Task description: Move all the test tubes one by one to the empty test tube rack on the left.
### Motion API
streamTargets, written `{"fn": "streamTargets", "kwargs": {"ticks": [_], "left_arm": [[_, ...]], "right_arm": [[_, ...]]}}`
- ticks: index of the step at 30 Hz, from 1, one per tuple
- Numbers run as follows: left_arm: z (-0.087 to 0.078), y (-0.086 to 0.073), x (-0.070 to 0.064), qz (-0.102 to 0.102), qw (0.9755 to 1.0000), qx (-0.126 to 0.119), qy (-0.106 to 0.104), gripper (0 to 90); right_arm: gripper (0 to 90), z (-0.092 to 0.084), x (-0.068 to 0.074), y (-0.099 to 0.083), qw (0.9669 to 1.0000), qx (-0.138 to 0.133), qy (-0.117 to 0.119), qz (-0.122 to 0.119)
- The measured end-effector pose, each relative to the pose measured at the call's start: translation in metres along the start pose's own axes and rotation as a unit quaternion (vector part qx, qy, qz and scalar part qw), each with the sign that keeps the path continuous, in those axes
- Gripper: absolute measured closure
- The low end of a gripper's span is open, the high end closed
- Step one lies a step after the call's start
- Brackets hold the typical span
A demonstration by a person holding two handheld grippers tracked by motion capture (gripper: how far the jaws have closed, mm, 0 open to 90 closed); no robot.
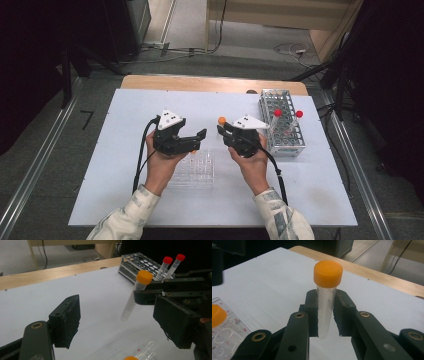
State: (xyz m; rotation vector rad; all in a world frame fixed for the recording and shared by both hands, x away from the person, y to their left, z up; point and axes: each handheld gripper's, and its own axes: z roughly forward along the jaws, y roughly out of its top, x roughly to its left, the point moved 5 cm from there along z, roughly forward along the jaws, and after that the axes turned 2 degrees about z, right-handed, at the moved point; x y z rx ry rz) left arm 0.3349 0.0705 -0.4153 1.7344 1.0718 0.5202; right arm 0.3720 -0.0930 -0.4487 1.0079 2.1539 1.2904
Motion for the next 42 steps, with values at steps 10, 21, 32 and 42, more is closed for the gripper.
{"fn": "streamTargets", "kwargs": {"ticks": [10,21,32,42], "left_arm": [[0.015,0.009,-0.006,0.006,0.9999,0.004,-0.012,35.9],[0.026,0.010,-0.008,0.020,0.9996,0.015,-0.012,55.8],[0.027,0.011,-0.009,0.031,0.9993,0.019,-0.006,69.7],[0.019,0.017,0.001,0.023,0.9996,0.004,0.013,70.4]], "right_arm": [[72.3,0.013,0.020,0.003,0.9997,0.006,0.018,-0.014],[72.3,0.012,0.031,0.008,0.9993,-0.001,0.032,-0.020],[72.1,0.011,0.032,0.010,0.9992,-0.004,0.034,-0.019],[38.8,0.005,0.026,0.011,0.9988,0.000,0.049,-0.001]]}}
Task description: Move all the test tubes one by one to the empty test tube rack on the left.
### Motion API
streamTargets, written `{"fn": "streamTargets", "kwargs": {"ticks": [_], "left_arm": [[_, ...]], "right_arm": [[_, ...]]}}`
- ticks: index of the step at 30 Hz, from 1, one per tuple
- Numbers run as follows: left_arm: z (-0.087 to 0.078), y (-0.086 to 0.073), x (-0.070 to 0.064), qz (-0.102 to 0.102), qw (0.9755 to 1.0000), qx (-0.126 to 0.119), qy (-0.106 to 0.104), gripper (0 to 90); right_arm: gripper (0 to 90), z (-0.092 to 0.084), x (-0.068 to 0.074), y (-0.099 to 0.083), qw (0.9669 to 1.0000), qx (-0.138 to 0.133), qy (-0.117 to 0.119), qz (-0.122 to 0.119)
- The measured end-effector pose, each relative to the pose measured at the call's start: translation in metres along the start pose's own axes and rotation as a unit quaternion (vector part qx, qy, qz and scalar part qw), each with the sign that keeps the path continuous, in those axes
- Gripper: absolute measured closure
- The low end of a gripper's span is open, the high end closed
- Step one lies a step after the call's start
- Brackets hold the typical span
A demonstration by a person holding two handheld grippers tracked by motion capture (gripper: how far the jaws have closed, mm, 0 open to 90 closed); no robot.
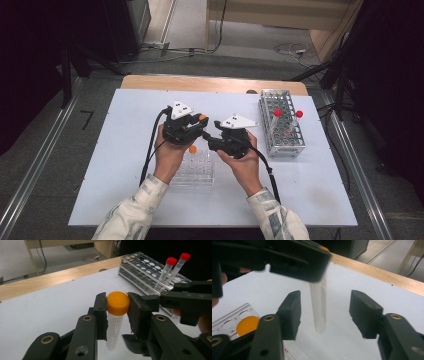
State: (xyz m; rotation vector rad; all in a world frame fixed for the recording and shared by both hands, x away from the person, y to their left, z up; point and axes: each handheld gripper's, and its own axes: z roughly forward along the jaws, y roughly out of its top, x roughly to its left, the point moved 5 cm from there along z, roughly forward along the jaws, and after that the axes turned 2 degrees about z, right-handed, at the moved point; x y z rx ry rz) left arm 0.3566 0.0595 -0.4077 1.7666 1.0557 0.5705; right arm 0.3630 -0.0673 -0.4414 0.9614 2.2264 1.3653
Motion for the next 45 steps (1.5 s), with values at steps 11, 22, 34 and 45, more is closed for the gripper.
{"fn": "streamTargets", "kwargs": {"ticks": [11,22,34,45], "left_arm": [[-0.026,0.003,0.016,-0.005,0.9998,-0.006,0.016,70.2],[-0.055,0.001,0.026,0.003,0.9997,-0.009,0.024,70.2],[-0.075,-0.013,0.007,0.028,0.9996,-0.001,0.009,70.1],[-0.078,-0.030,0.002,0.029,0.9996,0.004,-0.003,70.1]], "right_arm": [[25.4,-0.024,-0.031,-0.004,0.9991,-0.007,-0.030,0.028],[23.4,-0.046,-0.063,-0.023,0.9971,0.000,-0.062,0.045],[23.2,-0.058,-0.070,-0.027,0.9964,-0.005,-0.071,0.046],[22.8,-0.058,-0.070,-0.028,0.9966,-0.004,-0.069,0.043]]}}
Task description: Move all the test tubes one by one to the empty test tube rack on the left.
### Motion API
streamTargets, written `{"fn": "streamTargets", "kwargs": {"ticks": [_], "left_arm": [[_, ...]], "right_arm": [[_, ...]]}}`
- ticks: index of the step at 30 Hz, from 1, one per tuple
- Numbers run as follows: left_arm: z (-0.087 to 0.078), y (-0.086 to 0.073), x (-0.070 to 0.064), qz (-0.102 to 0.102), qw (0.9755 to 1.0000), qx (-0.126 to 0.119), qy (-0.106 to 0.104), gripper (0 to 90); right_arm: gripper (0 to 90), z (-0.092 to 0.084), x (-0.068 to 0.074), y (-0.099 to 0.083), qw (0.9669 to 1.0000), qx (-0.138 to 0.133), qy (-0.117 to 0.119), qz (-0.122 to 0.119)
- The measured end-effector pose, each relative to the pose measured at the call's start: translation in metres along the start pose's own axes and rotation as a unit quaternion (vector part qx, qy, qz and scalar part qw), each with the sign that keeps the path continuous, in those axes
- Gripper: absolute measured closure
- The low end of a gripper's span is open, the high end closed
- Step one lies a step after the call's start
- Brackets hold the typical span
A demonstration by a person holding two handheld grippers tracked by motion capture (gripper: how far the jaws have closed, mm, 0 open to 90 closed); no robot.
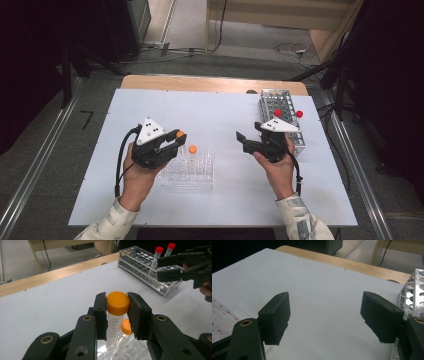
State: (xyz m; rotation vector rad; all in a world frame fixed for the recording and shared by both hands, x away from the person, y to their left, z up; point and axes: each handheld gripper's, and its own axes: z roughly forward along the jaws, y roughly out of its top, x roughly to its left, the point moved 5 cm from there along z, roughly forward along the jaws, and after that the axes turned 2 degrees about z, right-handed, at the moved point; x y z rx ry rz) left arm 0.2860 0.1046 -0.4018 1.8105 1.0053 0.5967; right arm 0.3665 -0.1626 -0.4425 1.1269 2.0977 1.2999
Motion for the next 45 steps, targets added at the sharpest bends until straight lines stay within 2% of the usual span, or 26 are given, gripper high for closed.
{"fn": "streamTargets", "kwargs": {"ticks": [9,17,28,31,34,39,45], "left_arm": [[0.008,-0.015,-0.004,0.007,0.9999,0.012,-0.001,70.0],[0.014,-0.026,-0.004,0.004,0.9998,0.020,-0.004,69.2],[0.014,-0.027,-0.002,-0.008,0.9997,0.018,-0.012,61.6],[0.013,-0.025,0.001,-0.016,0.9997,0.014,-0.012,54.7],[0.013,-0.024,0.003,-0.028,0.9992,0.011,-0.025,43.7],[0.013,-0.023,0.012,-0.042,0.9991,0.003,-0.009,25.3],[0.011,-0.022,0.018,-0.051,0.9987,-0.005,0.001,21.1]], "right_arm": [[22.8,-0.002,0.000,0.000,1.0000,-0.001,0.000,0.001],[22.8,-0.003,-0.004,-0.002,1.0000,0.000,-0.002,0.003],[22.8,-0.005,-0.007,-0.003,1.0000,0.001,-0.007,0.003],[22.8,-0.007,-0.009,-0.003,0.9999,0.000,-0.010,0.004],[22.7,-0.009,-0.013,-0.003,0.9999,-0.002,-0.014,0.006],[22.0,-0.016,-0.021,-0.005,0.9997,-0.004,-0.026,0.006],[21.7,-0.027,-0.037,-0.009,0.9989,-0.007,-0.046,0.010]]}}
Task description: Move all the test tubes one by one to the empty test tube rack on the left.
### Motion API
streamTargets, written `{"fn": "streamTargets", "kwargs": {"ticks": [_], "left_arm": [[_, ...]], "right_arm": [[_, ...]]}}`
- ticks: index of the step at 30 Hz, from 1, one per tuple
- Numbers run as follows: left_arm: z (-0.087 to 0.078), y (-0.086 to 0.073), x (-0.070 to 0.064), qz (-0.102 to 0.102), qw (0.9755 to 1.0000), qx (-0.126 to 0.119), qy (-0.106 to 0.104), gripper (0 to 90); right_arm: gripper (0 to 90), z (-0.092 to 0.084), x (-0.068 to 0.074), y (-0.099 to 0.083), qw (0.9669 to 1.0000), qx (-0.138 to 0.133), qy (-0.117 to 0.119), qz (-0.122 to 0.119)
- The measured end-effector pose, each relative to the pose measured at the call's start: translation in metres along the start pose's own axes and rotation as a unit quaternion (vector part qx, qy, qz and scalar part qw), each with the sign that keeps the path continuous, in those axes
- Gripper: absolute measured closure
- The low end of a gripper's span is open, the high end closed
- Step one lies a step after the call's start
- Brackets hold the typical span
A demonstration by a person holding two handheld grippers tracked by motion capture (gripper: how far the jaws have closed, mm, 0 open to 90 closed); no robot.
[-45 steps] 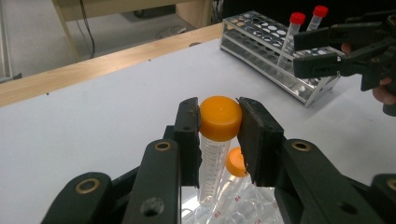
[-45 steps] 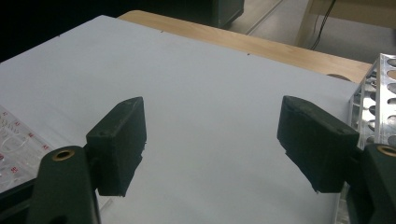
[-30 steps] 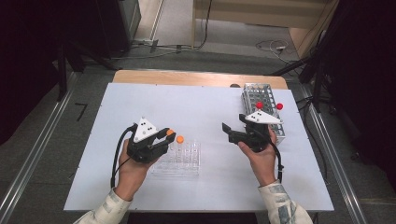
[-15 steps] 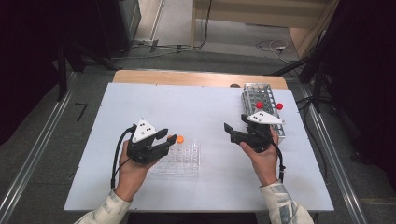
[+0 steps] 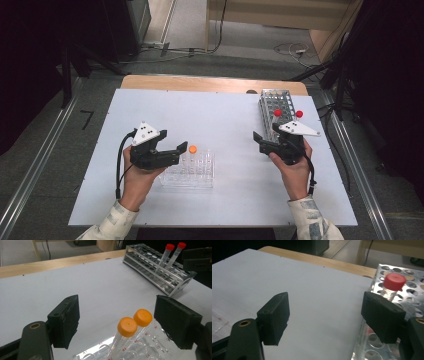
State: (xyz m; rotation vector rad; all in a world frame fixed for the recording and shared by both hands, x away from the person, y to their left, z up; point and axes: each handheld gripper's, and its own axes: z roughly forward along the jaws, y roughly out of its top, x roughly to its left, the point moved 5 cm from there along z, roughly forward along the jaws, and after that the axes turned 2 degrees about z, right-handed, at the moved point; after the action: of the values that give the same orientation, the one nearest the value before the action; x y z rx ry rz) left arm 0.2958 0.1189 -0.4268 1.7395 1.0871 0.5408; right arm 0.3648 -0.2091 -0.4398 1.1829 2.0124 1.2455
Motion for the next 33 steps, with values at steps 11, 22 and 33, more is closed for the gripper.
{"fn": "streamTargets", "kwargs": {"ticks": [11,22,33], "left_arm": [[0.000,0.000,0.001,0.001,1.0000,-0.002,0.003,20.8],[-0.002,0.000,0.003,0.000,1.0000,-0.002,0.005,21.1],[-0.001,0.000,0.001,0.002,1.0000,-0.002,0.004,21.8]], "right_arm": [[22.8,0.008,-0.029,-0.002,0.9981,-0.003,-0.059,0.017],[40.9,0.042,-0.048,-0.007,0.9950,0.002,-0.095,0.031],[67.0,0.053,-0.059,-0.010,0.9926,0.004,-0.113,0.044]]}}
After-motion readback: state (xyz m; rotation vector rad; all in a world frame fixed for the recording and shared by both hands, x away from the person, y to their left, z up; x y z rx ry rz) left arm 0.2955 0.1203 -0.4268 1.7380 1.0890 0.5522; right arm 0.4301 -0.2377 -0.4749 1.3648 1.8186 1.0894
